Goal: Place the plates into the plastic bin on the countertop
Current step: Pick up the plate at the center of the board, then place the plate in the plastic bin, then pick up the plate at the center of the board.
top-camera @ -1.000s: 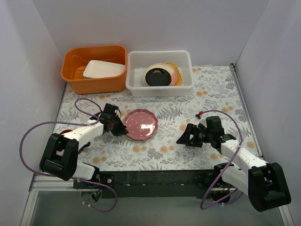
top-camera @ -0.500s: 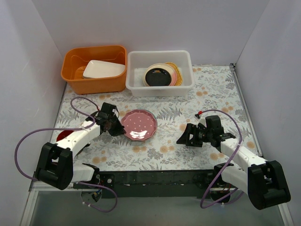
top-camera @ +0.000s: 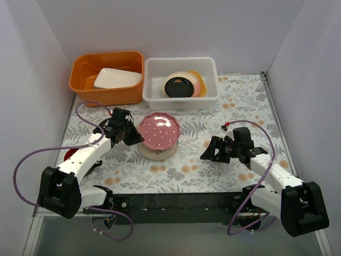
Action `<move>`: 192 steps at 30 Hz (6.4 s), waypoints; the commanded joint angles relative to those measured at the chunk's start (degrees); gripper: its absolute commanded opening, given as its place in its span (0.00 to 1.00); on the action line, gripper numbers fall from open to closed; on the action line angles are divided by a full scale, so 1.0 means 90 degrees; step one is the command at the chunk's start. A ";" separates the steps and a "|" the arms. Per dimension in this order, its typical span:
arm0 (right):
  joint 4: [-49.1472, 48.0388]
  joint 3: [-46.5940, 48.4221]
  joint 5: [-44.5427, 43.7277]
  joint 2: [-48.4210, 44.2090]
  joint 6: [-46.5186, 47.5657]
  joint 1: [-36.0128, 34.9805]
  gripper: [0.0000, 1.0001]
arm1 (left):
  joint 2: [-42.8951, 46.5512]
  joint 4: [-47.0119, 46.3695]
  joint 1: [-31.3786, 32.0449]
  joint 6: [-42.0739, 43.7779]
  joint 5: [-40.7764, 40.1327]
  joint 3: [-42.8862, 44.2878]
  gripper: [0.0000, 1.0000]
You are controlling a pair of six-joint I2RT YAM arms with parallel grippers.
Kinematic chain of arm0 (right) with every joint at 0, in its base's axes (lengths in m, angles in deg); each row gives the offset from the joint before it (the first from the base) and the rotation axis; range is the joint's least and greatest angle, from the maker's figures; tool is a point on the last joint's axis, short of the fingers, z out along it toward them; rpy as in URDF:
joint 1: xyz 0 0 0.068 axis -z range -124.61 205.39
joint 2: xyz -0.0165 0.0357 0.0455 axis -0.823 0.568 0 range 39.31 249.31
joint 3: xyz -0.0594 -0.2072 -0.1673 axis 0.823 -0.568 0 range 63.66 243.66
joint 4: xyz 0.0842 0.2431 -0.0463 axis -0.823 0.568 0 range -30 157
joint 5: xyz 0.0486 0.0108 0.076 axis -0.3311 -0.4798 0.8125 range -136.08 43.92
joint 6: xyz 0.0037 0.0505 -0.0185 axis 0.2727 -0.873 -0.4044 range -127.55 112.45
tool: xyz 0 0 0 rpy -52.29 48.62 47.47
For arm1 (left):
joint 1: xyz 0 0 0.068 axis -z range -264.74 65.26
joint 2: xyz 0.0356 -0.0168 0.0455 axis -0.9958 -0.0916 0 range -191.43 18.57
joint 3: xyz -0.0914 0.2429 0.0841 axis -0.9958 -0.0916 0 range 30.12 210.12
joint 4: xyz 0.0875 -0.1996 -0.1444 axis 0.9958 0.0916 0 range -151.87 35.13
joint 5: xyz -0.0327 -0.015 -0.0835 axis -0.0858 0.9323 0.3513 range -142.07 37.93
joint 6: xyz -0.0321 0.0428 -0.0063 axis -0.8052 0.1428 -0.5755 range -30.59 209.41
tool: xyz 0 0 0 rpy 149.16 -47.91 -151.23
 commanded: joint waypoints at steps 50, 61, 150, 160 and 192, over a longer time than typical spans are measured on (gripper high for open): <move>-0.0056 0.0167 -0.0086 0.0395 0.0249 -0.0038 0.85 | -0.2462 -0.0421 0.0165 0.0226 0.0615 0.4498 0.00; -0.0154 0.0176 -0.0066 0.0610 0.0278 -0.0038 0.85 | -0.3497 -0.0128 0.0165 0.0412 0.0615 0.5808 0.00; 0.0022 0.0343 -0.0174 0.0982 0.0581 -0.0028 0.85 | -0.6428 0.0028 -0.0099 0.0646 0.0439 0.8895 0.29; 0.0090 0.0342 -0.0154 0.0786 0.0542 -0.0028 0.85 | -0.5862 -0.0119 -0.0099 0.0900 0.0332 0.8406 0.87; 0.0744 0.0030 -0.0154 -0.0766 0.0268 -0.0028 0.85 | -0.0794 -0.0460 -0.0099 0.0725 0.0156 0.3311 0.98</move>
